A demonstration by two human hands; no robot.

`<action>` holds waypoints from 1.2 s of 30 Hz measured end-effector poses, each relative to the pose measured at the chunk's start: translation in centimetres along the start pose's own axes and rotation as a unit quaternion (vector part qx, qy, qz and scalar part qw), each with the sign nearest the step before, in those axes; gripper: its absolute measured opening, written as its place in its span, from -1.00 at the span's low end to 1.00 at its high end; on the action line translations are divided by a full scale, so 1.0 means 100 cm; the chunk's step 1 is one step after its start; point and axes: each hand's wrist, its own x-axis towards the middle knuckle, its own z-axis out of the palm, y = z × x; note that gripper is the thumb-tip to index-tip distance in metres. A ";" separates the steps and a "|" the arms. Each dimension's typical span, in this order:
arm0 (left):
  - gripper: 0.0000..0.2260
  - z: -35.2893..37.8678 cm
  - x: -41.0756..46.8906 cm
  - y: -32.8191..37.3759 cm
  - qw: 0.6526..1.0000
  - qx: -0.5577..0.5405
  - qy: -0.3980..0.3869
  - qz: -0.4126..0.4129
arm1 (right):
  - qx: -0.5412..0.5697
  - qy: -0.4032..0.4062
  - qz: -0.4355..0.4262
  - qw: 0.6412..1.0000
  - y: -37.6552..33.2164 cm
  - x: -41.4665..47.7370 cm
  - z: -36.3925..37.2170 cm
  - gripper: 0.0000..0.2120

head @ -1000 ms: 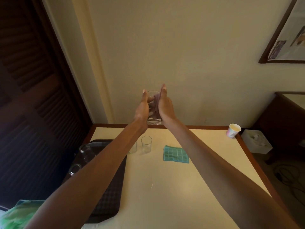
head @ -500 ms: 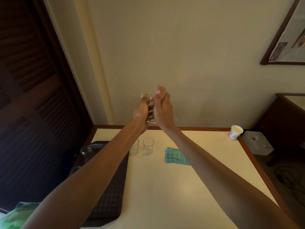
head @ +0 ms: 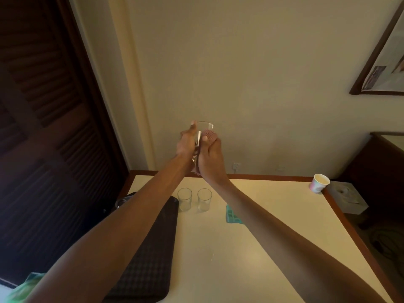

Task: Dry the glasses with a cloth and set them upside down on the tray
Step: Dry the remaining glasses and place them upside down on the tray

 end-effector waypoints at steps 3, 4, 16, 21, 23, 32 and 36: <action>-0.43 -0.006 0.002 -0.003 1.000 -0.008 -0.014 0.004 | -0.047 0.046 -0.086 0.994 -0.004 0.015 0.000 -0.66; -0.46 -0.007 -0.003 -0.003 1.000 -0.001 -0.016 0.008 | -0.052 0.058 -0.067 0.995 -0.008 0.021 -0.002 -0.64; -0.11 -0.028 0.022 0.001 1.000 -0.013 -0.021 0.000 | 0.057 -0.011 0.191 0.980 -0.013 0.014 0.028 -0.46; -0.36 -0.031 0.020 0.008 0.997 -0.035 -0.062 0.002 | -0.093 0.043 -0.039 0.994 -0.014 0.015 0.034 -0.65; -0.40 -0.031 0.015 0.006 0.995 -0.031 -0.095 -0.002 | -0.109 0.071 -0.067 0.989 -0.011 0.025 0.028 -0.63; -0.59 -0.033 0.013 0.002 0.999 -0.013 -0.043 0.013 | 0.044 0.017 0.199 0.979 -0.006 0.025 0.031 -0.28; -0.33 -0.044 0.030 0.002 0.999 -0.031 -0.017 -0.021 | -0.028 0.011 0.095 0.995 -0.007 0.010 0.042 -0.49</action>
